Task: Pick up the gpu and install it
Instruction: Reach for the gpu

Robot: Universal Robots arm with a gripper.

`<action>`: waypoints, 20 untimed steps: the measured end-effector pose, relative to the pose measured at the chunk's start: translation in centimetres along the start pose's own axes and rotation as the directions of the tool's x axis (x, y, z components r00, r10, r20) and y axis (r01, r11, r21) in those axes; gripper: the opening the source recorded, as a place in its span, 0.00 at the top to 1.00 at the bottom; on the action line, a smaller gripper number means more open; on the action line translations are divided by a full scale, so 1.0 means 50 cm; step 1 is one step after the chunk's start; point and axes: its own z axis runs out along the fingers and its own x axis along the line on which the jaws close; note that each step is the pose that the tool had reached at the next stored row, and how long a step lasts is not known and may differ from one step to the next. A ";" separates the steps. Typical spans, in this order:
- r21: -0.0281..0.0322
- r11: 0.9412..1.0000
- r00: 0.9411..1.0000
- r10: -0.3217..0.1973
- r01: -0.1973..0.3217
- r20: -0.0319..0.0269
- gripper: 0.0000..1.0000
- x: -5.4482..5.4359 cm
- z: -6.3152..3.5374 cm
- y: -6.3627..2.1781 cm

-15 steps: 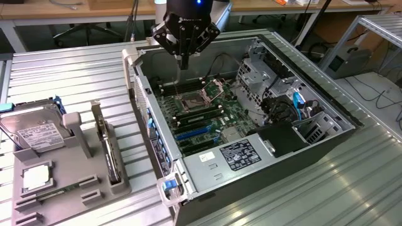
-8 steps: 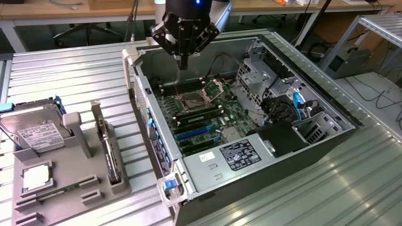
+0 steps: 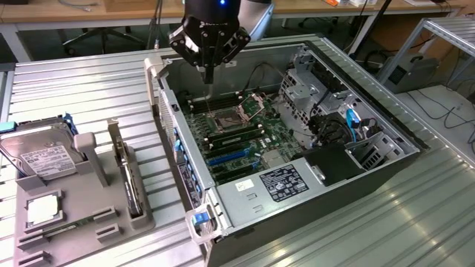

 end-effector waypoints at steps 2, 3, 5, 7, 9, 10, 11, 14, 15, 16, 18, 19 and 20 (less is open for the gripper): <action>0.000 1.000 1.000 0.000 0.000 0.000 0.89 0.012 0.000 -0.001; 0.000 1.000 1.000 0.000 0.000 0.000 0.89 0.017 0.000 -0.001; 0.000 1.000 1.000 0.000 0.000 0.000 0.89 0.025 0.000 -0.002; 0.000 1.000 1.000 0.000 0.000 0.000 0.89 0.031 0.000 -0.002; 0.000 1.000 1.000 0.000 0.000 0.000 0.89 0.035 0.000 -0.003; 0.000 1.000 1.000 0.000 0.000 0.000 0.89 0.036 0.000 -0.003; 0.000 1.000 1.000 0.000 0.000 0.000 0.89 0.039 0.000 -0.003; 0.000 1.000 1.000 0.000 0.000 0.000 0.89 0.062 -0.001 -0.005; 0.000 1.000 1.000 0.000 0.000 0.000 0.89 0.074 -0.001 -0.006; 0.000 1.000 1.000 0.000 0.000 0.000 0.89 0.085 -0.001 -0.007; 0.000 1.000 1.000 0.000 0.000 0.000 0.89 0.105 -0.002 -0.008; 0.000 1.000 1.000 0.000 0.000 0.000 0.89 0.109 -0.002 -0.008; 0.000 1.000 1.000 0.000 0.000 0.000 0.89 0.114 -0.002 -0.009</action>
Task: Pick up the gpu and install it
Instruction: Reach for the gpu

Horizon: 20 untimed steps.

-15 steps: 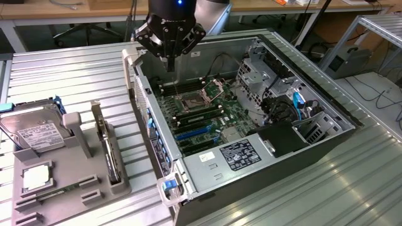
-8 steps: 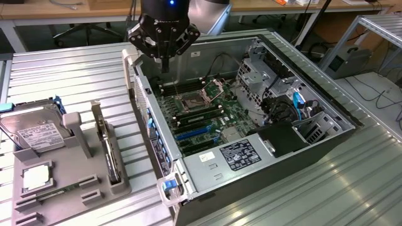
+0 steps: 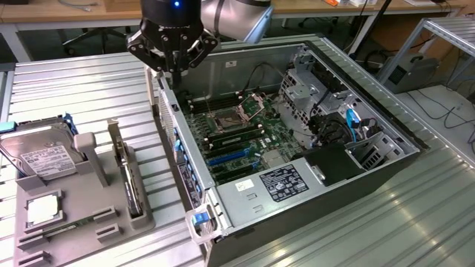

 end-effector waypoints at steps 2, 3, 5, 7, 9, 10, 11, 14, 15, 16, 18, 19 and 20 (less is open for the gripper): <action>0.000 1.000 1.000 0.000 0.000 0.000 0.89 0.008 0.000 -0.001; 0.000 1.000 1.000 0.000 0.000 0.000 0.89 0.012 0.000 -0.001; 0.000 1.000 1.000 0.000 0.000 0.000 0.89 0.020 0.000 -0.002; 0.000 1.000 1.000 0.000 0.000 0.000 0.89 0.026 -0.001 -0.002; 0.000 1.000 1.000 0.000 0.000 0.000 0.89 0.033 -0.001 -0.003; 0.000 1.000 1.000 0.000 0.000 0.000 0.89 0.036 0.000 -0.003; 0.000 1.000 1.000 0.000 0.000 0.000 0.89 0.039 0.000 -0.003; 0.000 1.000 1.000 0.000 0.000 0.000 0.89 0.050 0.000 -0.004; 0.000 1.000 1.000 0.000 0.000 0.000 0.89 0.054 0.000 -0.004; 0.000 1.000 1.000 0.000 0.000 0.000 0.89 0.058 0.000 -0.004; 0.000 1.000 1.000 0.000 0.000 0.000 0.89 0.060 0.000 -0.004; 0.000 1.000 1.000 0.000 0.000 0.000 0.89 0.060 0.000 -0.005; 0.000 1.000 1.000 0.000 0.000 0.000 0.89 0.061 0.000 -0.005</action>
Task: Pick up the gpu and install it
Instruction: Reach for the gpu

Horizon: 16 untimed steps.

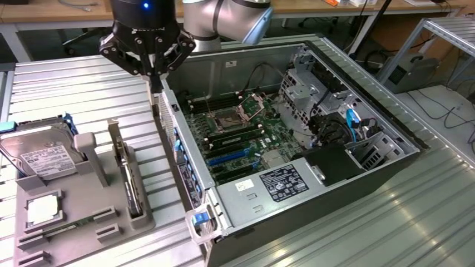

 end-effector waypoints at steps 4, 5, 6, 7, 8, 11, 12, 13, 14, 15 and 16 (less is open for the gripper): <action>0.000 1.000 1.000 0.000 0.000 0.000 0.89 0.008 0.000 -0.001; 0.000 1.000 1.000 0.000 0.000 0.000 0.89 0.010 0.000 -0.001; 0.000 1.000 1.000 0.000 0.000 0.000 0.89 0.013 0.000 -0.001; 0.000 1.000 1.000 0.000 0.000 0.000 0.89 0.017 0.000 -0.001; 0.000 1.000 1.000 0.000 0.000 0.000 0.89 0.022 0.000 -0.002; 0.000 1.000 1.000 0.000 0.000 0.000 0.89 0.030 0.000 -0.002; 0.000 1.000 1.000 0.000 0.000 0.000 0.89 0.033 0.000 -0.003; 0.000 1.000 1.000 0.000 0.000 0.000 0.89 0.037 0.000 -0.003; 0.000 1.000 1.000 0.000 0.000 0.000 0.89 0.039 0.000 -0.003; 0.000 1.000 1.000 0.000 0.000 0.000 0.89 0.042 0.000 -0.003; 0.000 1.000 1.000 0.000 0.000 0.000 0.89 0.046 0.000 -0.004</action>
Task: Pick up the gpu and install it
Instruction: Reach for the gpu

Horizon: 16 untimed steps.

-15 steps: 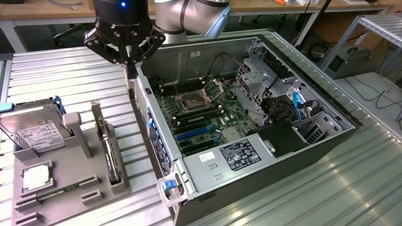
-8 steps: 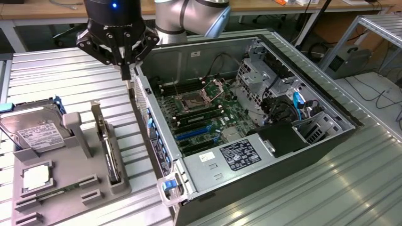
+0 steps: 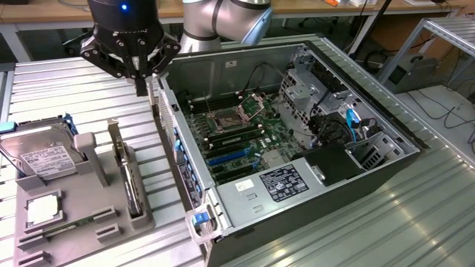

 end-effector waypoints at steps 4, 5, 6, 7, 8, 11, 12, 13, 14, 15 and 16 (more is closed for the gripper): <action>0.000 1.000 1.000 0.000 0.000 0.000 0.89 0.013 0.000 -0.001; 0.000 1.000 1.000 0.000 0.000 0.000 0.89 0.017 0.001 -0.001; 0.000 1.000 1.000 0.000 0.000 0.000 0.89 0.023 0.001 -0.002; 0.000 1.000 1.000 0.000 0.000 0.000 0.89 0.026 0.001 -0.002; 0.000 1.000 1.000 0.000 0.000 0.000 0.89 0.029 0.001 -0.002; 0.000 1.000 1.000 0.000 0.000 0.000 0.89 0.040 0.002 -0.003; 0.000 1.000 1.000 0.000 0.000 0.000 0.89 0.042 0.002 -0.003; 0.000 1.000 1.000 0.000 0.000 0.000 0.89 0.045 0.002 -0.004; 0.000 1.000 1.000 0.000 0.000 0.000 0.89 0.049 0.002 -0.004; 0.000 1.000 1.000 0.000 0.000 0.000 0.89 0.055 0.002 -0.004; 0.000 1.000 1.000 0.000 0.000 0.000 0.89 0.059 0.002 -0.005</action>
